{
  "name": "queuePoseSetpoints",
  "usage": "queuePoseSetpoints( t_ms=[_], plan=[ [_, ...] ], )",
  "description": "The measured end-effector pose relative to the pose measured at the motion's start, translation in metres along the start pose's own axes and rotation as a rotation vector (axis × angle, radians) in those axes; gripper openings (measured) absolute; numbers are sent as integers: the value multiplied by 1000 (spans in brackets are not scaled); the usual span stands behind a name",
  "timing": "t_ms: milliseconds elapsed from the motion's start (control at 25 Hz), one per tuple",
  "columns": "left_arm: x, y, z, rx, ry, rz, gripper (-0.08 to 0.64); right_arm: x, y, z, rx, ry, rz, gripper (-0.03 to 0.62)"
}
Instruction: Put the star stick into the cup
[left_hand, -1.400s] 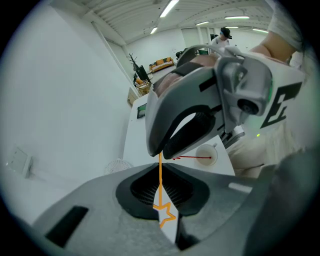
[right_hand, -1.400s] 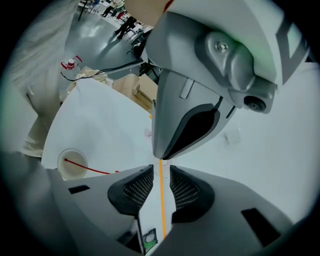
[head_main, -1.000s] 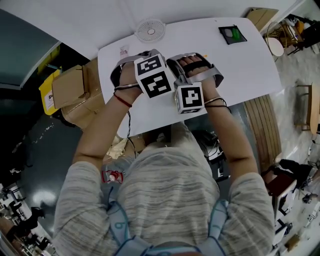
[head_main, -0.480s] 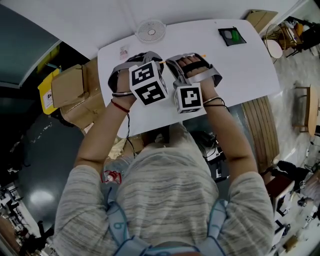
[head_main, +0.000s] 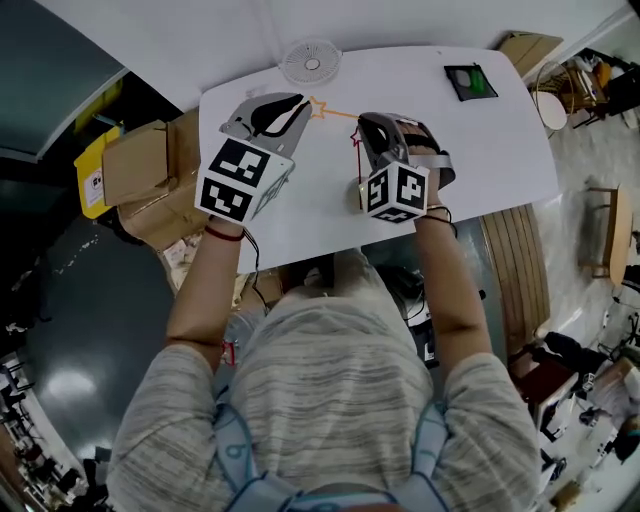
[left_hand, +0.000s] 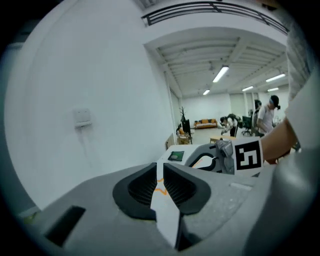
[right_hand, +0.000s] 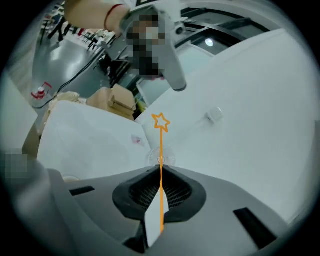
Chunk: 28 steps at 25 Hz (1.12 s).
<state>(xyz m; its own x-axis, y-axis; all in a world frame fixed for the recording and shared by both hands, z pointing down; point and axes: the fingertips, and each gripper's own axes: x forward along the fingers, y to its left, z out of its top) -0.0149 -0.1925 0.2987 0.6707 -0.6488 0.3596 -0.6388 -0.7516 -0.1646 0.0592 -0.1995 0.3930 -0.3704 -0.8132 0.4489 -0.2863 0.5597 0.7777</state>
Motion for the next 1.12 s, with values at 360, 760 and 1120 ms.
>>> queuePoseSetpoints(
  t_ms=[360, 760, 1120],
  plan=[
    [8, -5, -18, -225, -144, -35, 44, -29, -46, -4, 874, -352, -77, 18],
    [12, -25, -46, -442, -242, -98, 26, -38, -7, -46, 1326, -499, -85, 18],
    [8, -44, -64, -497, -221, -165, 14, -31, 54, -67, 1356, -385, -7, 18]
  ],
)
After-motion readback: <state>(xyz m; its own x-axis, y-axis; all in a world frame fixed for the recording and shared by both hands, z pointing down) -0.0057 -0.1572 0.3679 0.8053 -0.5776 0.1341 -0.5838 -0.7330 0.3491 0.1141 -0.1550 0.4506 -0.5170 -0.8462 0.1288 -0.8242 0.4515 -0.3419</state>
